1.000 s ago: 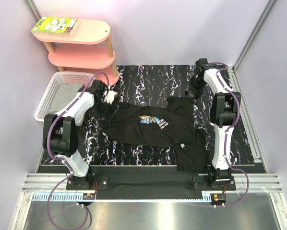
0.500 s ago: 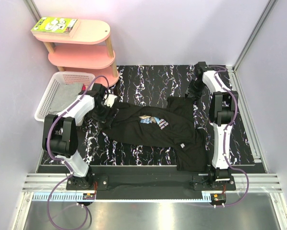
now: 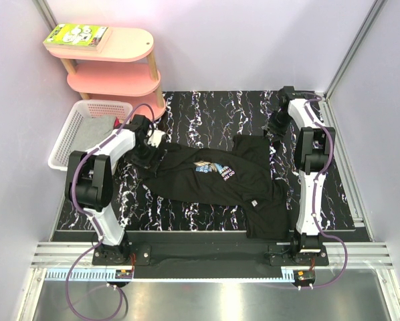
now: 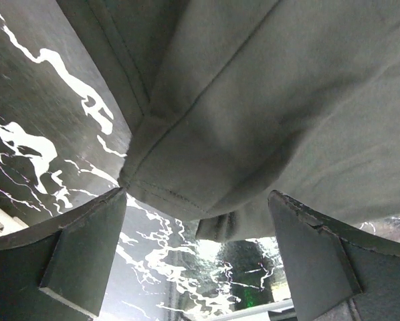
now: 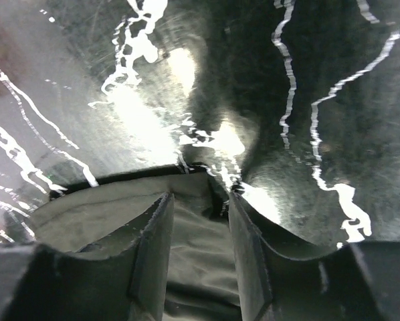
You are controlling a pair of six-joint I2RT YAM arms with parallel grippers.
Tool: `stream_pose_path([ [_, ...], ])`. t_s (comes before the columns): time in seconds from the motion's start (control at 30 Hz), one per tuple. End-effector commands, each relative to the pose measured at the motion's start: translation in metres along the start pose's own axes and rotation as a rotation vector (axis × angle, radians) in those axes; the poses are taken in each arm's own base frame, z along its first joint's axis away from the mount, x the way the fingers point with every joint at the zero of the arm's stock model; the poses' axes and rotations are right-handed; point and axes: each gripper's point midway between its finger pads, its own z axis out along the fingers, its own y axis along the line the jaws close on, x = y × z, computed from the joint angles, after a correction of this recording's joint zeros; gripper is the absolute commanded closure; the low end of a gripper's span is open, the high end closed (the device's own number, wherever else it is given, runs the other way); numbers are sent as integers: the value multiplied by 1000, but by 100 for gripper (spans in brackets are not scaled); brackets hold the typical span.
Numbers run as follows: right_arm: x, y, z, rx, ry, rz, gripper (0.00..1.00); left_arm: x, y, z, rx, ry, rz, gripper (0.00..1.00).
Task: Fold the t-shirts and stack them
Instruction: Flatten out the tshirt
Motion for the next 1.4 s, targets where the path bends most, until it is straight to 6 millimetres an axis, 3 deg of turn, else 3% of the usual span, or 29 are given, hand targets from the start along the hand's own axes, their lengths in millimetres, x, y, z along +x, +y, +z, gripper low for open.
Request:
stream_pose_path([
  [0.0, -2, 20, 3, -79, 12, 3, 57, -26, 2, -6, -3, -76, 0, 7],
  [0.13, 4, 27, 5, -126, 36, 15, 66, -26, 2, -4, 1, -73, -5, 8],
  [0.27, 8, 25, 3, -125, 32, 19, 89, -27, 2, -5, 0, -83, -6, 11],
  [0.37, 11, 23, 2, -123, 35, 17, 99, -26, 1, -2, 4, -80, -9, 16],
  [0.47, 11, 22, -2, -119, 24, 11, 100, -22, 1, 1, 3, -69, -10, 15],
  [0.57, 8, 23, -8, -119, 3, 8, 100, -18, 1, 0, -1, -67, -6, 6],
  [0.73, 7, 26, -14, -132, -5, 2, 100, -8, 1, -2, -9, -60, 15, 8],
  [0.83, 6, 25, -15, -133, -8, 5, 100, -4, -1, 2, -1, -51, 15, 21],
  [0.9, 7, 25, -15, -132, -5, 4, 100, -4, -3, 3, 6, -50, 12, 43],
  [1.0, 6, 26, -19, -137, -13, 2, 100, -4, -3, 1, 8, -55, 13, 62],
  [1.1, 6, 28, -21, -143, -14, 3, 100, -7, -2, -4, -1, -70, 14, 73],
  [1.23, 7, 28, -24, -145, -15, -1, 100, -11, -2, -17, -7, -83, 22, 75],
  [1.37, 6, 29, -29, -149, -25, -3, 100, -28, 1, -44, -29, -141, 39, 75],
])
